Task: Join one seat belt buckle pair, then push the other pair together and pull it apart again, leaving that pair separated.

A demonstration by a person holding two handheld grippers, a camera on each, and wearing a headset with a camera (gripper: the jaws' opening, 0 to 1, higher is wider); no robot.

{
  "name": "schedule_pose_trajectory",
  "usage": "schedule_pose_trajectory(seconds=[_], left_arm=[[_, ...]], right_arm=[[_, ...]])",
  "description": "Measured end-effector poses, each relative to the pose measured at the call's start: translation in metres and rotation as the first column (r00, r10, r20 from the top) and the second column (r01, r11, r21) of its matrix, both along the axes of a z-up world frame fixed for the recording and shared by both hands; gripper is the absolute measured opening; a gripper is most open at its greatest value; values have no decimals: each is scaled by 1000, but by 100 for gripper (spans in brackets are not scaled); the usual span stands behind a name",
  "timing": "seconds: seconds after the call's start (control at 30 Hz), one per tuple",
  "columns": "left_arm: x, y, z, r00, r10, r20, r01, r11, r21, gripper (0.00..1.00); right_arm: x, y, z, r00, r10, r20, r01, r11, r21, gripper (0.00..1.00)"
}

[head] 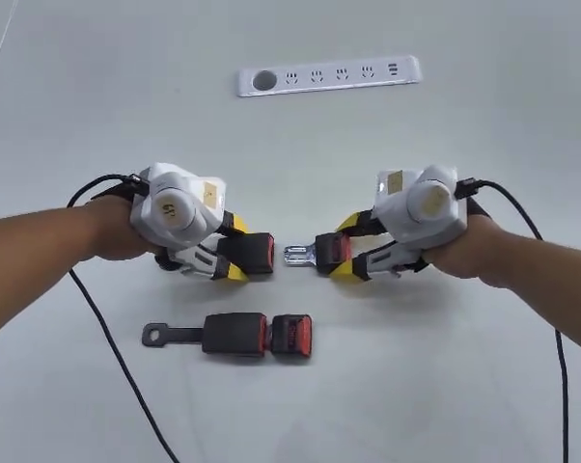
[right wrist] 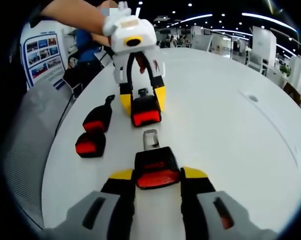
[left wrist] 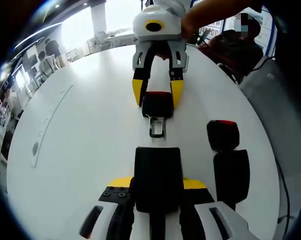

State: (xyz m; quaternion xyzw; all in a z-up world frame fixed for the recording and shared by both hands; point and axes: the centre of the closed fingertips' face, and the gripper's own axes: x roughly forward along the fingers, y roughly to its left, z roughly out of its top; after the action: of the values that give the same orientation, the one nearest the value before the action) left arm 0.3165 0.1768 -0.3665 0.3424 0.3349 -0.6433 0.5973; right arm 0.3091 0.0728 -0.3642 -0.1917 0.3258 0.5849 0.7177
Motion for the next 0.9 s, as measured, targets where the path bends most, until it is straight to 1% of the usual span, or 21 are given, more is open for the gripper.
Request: schedule_pose_trajectory(seconds=[0.1, 0.27, 0.33, 0.5, 0.6, 0.77, 0.83, 0.9], left_arm=[[0, 0, 0, 1000, 0, -1, 0, 1000, 2, 35], [1, 0, 1, 1000, 2, -3, -2, 1000, -2, 35], [1, 0, 1, 1000, 8, -6, -8, 1000, -4, 35], [1, 0, 1, 1000, 5, -6, -5, 1000, 1, 35], [1, 0, 1, 1000, 7, -7, -7, 1000, 2, 35], [2, 0, 1, 1000, 8, -8, -8, 1000, 5, 36], [2, 0, 1, 1000, 10, -8, -10, 1000, 8, 36], [2, -1, 1, 1000, 17, -9, -16, 1000, 13, 36]], right_arm=[[-2, -10, 0, 1000, -11, -5, 11, 1000, -6, 35], [-1, -27, 0, 1000, -15, 7, 15, 1000, -3, 35], [-3, -33, -2, 1000, -25, -2, 25, 1000, -11, 35], [-6, -46, 1, 1000, -25, 4, 25, 1000, -14, 35], [-8, -55, 1, 1000, -31, -1, 31, 999, -19, 35], [-10, -63, 1, 999, -32, 8, 32, 999, -24, 35], [-10, -63, 1, 999, -36, 7, 36, 999, -19, 36], [-10, -63, 1, 999, -34, 10, 34, 999, -25, 36]])
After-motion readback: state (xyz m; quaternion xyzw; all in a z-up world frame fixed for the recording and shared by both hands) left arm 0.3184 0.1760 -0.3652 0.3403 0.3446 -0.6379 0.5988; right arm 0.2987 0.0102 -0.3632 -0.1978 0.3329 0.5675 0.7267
